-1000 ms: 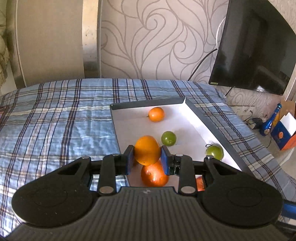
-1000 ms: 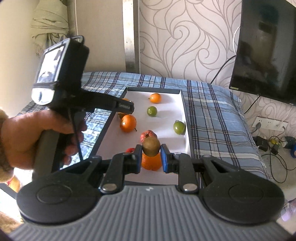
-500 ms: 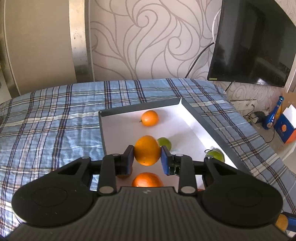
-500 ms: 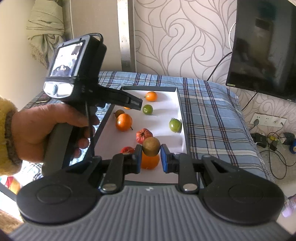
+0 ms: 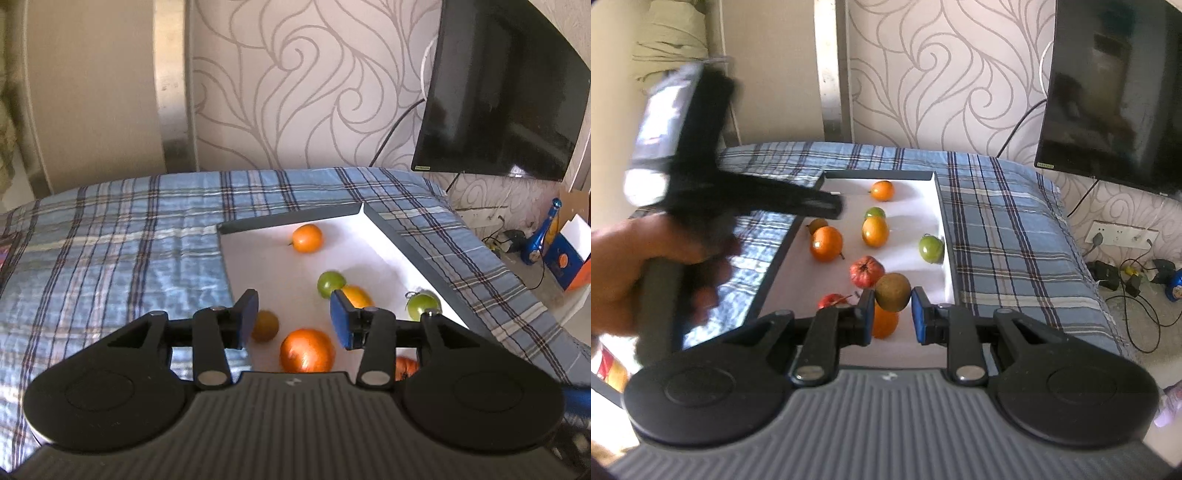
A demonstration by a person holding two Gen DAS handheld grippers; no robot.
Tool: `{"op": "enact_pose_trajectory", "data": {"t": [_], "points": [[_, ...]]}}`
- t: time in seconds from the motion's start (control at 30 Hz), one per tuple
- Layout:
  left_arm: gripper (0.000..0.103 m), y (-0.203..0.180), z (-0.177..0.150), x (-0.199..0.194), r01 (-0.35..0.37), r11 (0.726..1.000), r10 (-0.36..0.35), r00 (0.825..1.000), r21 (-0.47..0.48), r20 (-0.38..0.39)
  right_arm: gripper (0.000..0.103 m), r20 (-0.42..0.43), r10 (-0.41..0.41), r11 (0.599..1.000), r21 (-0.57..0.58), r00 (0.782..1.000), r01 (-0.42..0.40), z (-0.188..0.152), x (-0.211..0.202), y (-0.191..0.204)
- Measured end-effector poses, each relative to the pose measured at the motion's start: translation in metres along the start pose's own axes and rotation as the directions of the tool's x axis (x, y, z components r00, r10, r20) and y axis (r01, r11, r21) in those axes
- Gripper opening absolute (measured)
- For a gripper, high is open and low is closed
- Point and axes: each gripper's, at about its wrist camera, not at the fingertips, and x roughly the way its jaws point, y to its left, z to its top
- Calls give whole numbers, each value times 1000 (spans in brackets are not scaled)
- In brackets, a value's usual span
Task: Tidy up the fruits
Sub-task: 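Open the left gripper to drop the orange into the tray, then open the right gripper to drop the kiwi into the tray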
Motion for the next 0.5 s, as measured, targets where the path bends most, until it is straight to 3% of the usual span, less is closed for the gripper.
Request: {"op": "enact_pose_trajectory", "data": {"t": [0.07,0.23,0.27,0.4,0.5], "points": [[52,5,-5,-12,-1,1000,1,1000,-12,8,24,-7,2,1000,0,1000,-2,3,11,-3],[86,6,-17,-43,-15,1000,15,999,1,50,26,-12,-6,1000,-18,1000,6,11,35,-4],[88,5,-19,-50,-20,1000,20,998,8,60,26,-14,-3,1000,-14,1000,2,13,39,-5],[99,1,-27,-74,-22,999,19,995,34,102,52,23,0,1000,-10,1000,0,14,36,-5],[102,-6,-32,-90,-77,995,68,988,62,138,52,36,0,1000,3,999,-1,15,27,-8]]}}
